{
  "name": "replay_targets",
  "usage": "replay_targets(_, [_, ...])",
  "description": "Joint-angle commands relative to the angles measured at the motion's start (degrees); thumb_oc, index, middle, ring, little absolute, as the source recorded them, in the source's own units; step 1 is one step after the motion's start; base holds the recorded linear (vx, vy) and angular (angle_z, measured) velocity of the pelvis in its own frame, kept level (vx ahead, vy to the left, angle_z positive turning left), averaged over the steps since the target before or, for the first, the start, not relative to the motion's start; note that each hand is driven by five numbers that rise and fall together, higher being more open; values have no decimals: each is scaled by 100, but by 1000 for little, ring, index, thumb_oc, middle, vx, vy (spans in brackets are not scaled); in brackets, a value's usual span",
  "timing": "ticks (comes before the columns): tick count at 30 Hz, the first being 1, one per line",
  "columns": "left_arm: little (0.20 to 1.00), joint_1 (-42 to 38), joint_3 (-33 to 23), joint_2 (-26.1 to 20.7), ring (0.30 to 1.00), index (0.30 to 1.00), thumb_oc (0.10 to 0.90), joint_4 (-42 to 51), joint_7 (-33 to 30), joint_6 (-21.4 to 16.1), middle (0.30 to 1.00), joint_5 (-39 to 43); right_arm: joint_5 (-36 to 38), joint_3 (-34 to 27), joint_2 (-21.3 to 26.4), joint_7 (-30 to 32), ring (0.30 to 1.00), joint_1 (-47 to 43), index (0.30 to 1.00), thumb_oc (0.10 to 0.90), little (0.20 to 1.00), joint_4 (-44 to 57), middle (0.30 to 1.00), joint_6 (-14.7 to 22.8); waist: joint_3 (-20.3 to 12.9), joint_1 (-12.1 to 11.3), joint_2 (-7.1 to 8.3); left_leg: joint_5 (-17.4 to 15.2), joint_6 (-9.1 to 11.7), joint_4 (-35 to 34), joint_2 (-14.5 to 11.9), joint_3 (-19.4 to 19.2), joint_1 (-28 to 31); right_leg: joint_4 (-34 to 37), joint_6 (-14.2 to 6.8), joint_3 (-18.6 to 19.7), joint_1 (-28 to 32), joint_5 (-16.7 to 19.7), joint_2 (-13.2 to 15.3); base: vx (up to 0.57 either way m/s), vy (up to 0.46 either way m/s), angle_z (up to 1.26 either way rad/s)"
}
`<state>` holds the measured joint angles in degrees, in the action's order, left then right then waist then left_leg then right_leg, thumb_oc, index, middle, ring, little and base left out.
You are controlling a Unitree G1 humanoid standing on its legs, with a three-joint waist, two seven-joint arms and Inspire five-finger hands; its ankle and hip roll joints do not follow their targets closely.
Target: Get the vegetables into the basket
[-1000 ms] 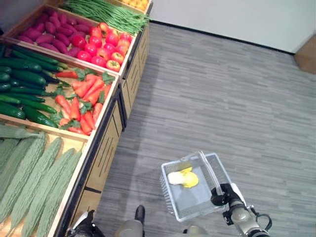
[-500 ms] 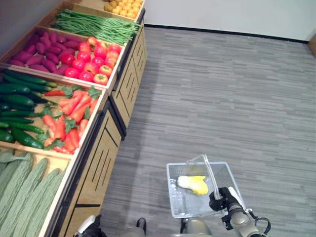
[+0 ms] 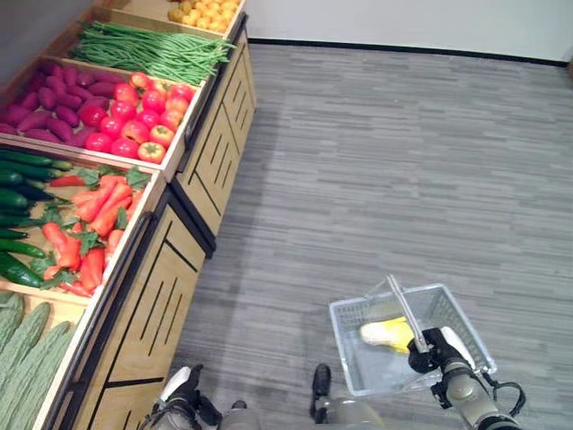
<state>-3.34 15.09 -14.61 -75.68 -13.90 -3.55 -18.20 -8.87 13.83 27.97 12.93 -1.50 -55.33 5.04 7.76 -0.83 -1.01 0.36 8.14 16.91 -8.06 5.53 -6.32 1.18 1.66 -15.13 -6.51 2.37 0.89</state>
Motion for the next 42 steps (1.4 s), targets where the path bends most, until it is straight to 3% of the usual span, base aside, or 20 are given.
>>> replay_targets(1, [1000, 172, 8, -340, 1000, 1000, 900, 45, -140, 61, 1000, -197, -63, -243, 380, 362, 300, -208, 300, 400, 300, 624, 300, 380, 96, -138, 259, 361, -200, -499, 232, -203, -307, -709, -635, 216, 5, -357, 578, 77, -19, 42])
replay_targets(3, [1000, 249, -14, -305, 1000, 1000, 900, -4, -117, 68, 1000, -227, -85, -293, 386, 362, 300, -158, 300, 400, 300, 698, 300, 378, 78, -186, 272, 222, -260, -850, 276, -432, -554, -613, -699, 123, 124, -371, 635, 106, 43, 19])
replay_targets(6, [1000, 410, 20, -244, 1000, 1000, 900, -95, -61, 90, 1000, -385, -99, -331, 342, 414, 300, -118, 300, 400, 300, 741, 300, 366, 29, -317, 185, 771, -250, -1416, 206, -682, -1019, -468, -740, 109, 375, -434, 575, 185, 121, 32])
replay_targets(8, [1000, 519, -11, -259, 1000, 1000, 900, -153, -13, 84, 1000, -460, -162, -250, 285, 391, 300, -182, 300, 400, 300, 751, 300, 362, 23, -448, 190, 930, -222, -1572, 236, -558, -1047, -394, -770, 239, 528, -461, 553, 210, 141, -2])
replay_targets(10, [1000, 750, -61, -227, 1000, 1000, 900, -219, 33, 83, 1000, -515, -240, -209, 127, 330, 300, -231, 300, 400, 300, 642, 300, 355, -122, -534, 265, 724, -404, -1691, 396, -520, -775, -433, -907, 407, 625, -482, 714, 339, 317, -69])
replay_targets(14, [1000, 766, -118, -291, 1000, 1000, 900, -231, 73, 99, 1000, -517, -156, -293, 18, 307, 300, -237, 300, 400, 300, 578, 300, 309, -163, -538, 376, 542, -550, -1549, 525, -643, -749, -545, -1015, 516, 602, -373, 902, 149, 195, -22])
replay_targets(19, [1000, 615, -199, -439, 1000, 1000, 900, -50, 16, 98, 1000, -252, -88, -235, -115, 305, 300, -468, 300, 400, 300, 362, 300, 223, -139, -611, 619, 141, -775, -1208, 800, -686, -761, -714, -1246, 658, 458, 340, 1216, 126, 201, 2])
replay_targets(24, [1000, 542, -131, -519, 1000, 1000, 900, 13, 32, 96, 1000, -310, -75, -219, -138, 287, 300, -486, 300, 400, 300, 346, 300, 211, -119, -571, 640, 40, -903, -1204, 906, -677, -633, -1264, -1262, 779, 272, 652, 1259, 85, 131, -5])
replay_targets(25, [1000, 443, -130, -582, 1000, 1000, 900, 122, 32, 92, 1000, -242, -42, -226, -150, 283, 300, -474, 300, 400, 300, 285, 300, 211, -80, -523, 575, -15, -1003, -1201, 962, -595, -517, -1870, -1219, 859, 95, 825, 1213, 107, 169, -4])
replay_targets(28, [1000, 288, -85, -656, 1000, 1000, 900, 142, 19, 97, 1000, -210, 13, -226, -215, 276, 300, -468, 300, 400, 300, 213, 300, 204, -18, -398, 465, -104, -1070, -1261, 963, -511, -217, -2425, -1136, 844, -253, 869, 1171, 145, 145, 11])
replay_targets(31, [1000, 67, -46, -702, 1000, 1000, 900, 151, -12, 103, 1000, -145, 21, -173, -257, 262, 300, -453, 300, 400, 300, 217, 300, 211, 51, -245, 424, -145, -1056, -1401, 919, -449, 124, -2319, -1068, 778, -594, 709, 1099, 173, 16, 29])
replay_targets(33, [1000, -80, -25, -728, 1000, 1000, 900, 161, -57, 96, 1000, -94, 43, -122, -287, 252, 300, -482, 300, 400, 300, 171, 300, 220, 57, -169, 437, -210, -996, -1437, 890, -397, 264, -1863, -1076, 721, -755, 606, 1114, 299, -152, 11])
replay_targets(34, [1000, -301, 56, -752, 1000, 1000, 900, 235, -78, 66, 1000, -100, 66, -69, -294, 266, 300, -471, 300, 400, 300, 273, 300, 224, 101, 56, 499, -401, -869, -1409, 890, -181, 507, -898, -1184, 1175, -932, 634, 937, 335, -199, 14])
replay_targets(35, [1000, -301, 57, -751, 1000, 1000, 900, 234, -78, 66, 1000, -99, 65, -69, -293, 266, 300, -469, 300, 400, 300, 275, 300, 223, 116, 53, 484, -416, -866, -1408, 874, -179, 530, -882, -1182, 1167, -900, 634, 921, 381, -245, 28])
replay_targets(36, [1000, -414, 99, -727, 1000, 1000, 900, 257, -103, 49, 1000, -93, 63, -59, -296, 266, 300, -454, 300, 400, 300, 295, 300, 228, 124, 133, 483, -506, -813, -1393, 838, -76, 617, -581, -1229, 1403, -1015, 730, 905, 193, -124, 49])
replay_targets(39, [1000, -443, 123, -695, 1000, 1000, 900, 301, -79, -2, 1000, -59, 12, -44, -313, 230, 300, -391, 300, 400, 300, 275, 300, 205, 65, 183, 533, -657, -721, -1371, 785, 101, 820, -429, -1297, 1489, -1066, 924, 942, 269, -195, 57])
replay_targets(42, [1000, -353, 135, -634, 1000, 1000, 900, 302, -91, -17, 1000, -66, 13, -70, -326, 181, 300, -300, 300, 400, 300, 185, 300, 213, -122, 166, 560, -713, -614, -1413, 644, 189, 1001, -423, -1233, 1316, -908, 759, 869, 256, -233, 47])
